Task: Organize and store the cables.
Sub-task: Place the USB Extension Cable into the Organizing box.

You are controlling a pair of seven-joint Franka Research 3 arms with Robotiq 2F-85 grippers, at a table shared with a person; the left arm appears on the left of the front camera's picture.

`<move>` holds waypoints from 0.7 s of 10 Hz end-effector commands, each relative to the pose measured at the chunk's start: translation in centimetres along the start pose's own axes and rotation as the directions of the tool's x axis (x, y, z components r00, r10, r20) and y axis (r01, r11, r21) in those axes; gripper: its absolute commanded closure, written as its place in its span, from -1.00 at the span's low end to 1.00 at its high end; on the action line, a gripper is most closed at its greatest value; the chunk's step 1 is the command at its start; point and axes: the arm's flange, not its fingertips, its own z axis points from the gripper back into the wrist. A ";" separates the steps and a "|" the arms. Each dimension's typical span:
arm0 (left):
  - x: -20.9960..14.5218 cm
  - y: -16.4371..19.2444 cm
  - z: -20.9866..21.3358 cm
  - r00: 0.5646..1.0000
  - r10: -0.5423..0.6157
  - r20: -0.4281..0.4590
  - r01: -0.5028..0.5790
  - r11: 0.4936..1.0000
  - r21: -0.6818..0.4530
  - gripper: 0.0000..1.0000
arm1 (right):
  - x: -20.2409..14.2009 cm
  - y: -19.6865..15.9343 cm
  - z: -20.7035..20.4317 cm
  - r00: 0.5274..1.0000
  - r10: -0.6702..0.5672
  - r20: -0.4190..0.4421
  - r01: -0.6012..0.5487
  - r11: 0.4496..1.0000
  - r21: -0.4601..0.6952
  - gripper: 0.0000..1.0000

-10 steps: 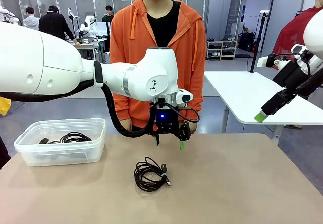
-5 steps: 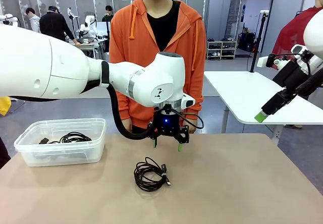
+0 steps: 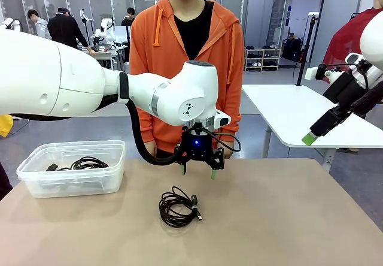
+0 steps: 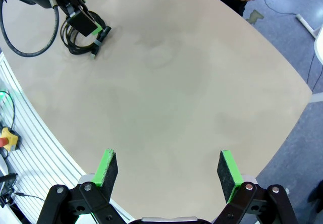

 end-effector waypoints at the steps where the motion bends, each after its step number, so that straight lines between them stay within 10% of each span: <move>1: -1.1 -1.1 -0.9 0.989 0.138 -0.052 -0.137 0.990 0.021 -1.00 | 0.0 0.1 0.1 1.000 -0.018 0.005 0.018 1.000 0.001 -1.00; 7: -2.0 -2.0 -4.2 0.948 0.317 -0.025 -0.316 0.947 0.057 -1.00 | 0.0 0.1 0.1 1.000 -0.018 0.005 0.018 1.000 0.001 -1.00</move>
